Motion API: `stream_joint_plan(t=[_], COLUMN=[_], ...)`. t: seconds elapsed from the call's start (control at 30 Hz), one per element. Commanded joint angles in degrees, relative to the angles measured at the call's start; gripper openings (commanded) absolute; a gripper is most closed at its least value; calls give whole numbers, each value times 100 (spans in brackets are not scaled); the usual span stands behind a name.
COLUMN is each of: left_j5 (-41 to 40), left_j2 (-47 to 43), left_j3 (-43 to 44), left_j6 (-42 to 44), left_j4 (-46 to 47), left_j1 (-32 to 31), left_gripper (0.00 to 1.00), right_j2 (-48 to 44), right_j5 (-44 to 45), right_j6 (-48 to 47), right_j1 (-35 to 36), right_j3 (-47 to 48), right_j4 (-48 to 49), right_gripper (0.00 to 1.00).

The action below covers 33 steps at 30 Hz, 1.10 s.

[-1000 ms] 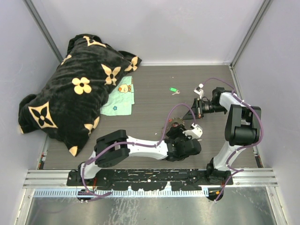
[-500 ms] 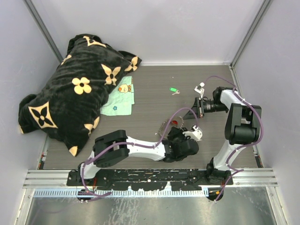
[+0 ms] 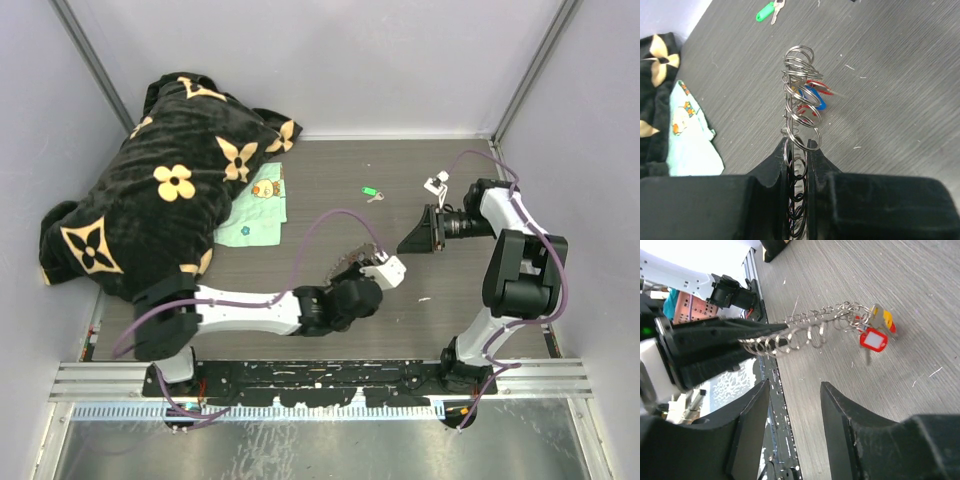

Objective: Remove the keys from the keyring

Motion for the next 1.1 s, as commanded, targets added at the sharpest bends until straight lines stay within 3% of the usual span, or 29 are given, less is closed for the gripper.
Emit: stream_joint_plan(t=[0.0,0.23,0.43,0.5,0.63,0.7,0.77,0.9,1.07], left_j5=[1096,2633,3864,4194,5084,5645,6318,7794,8345], left_j2=[-987,-1877,-2177,-2194,-2197,-2137,-2030,-1692,-1212], left_j3=[-352,-928,-623,-438,-40,206,494,1146,1943], left_j6=[-474,-1009,-1414,-1596,-2158,-2483,-2725,-2988,-2484], left_j4=[402,186,-894,-1289,-2044,-2475,-2846,-3565,-4818], left_j1=[239,712,1208,1401,1969,2336,2704,3317,3460], left_gripper=[0,0,0,0,0,0,0,0,0], right_j2=[-522,-958,-1696,-2137,-3432,-4028,-4490,-4186,-3909], right_j5=[-192,-132,24,161,905,1331,1485,608,455], right_j6=[-535,-1017,-1138,-717,973,1213,973,-274,672], right_j1=[-55,-111,-112,-105,92,428,850,1333,1889], right_j3=[150,51,-342,-672,-1640,-2169,-2592,-2383,-2234], right_j4=[-238,-202,555,1331,3797,5023,5622,4932,5409], right_gripper=[53,57,66,71,85,97,100,100,100])
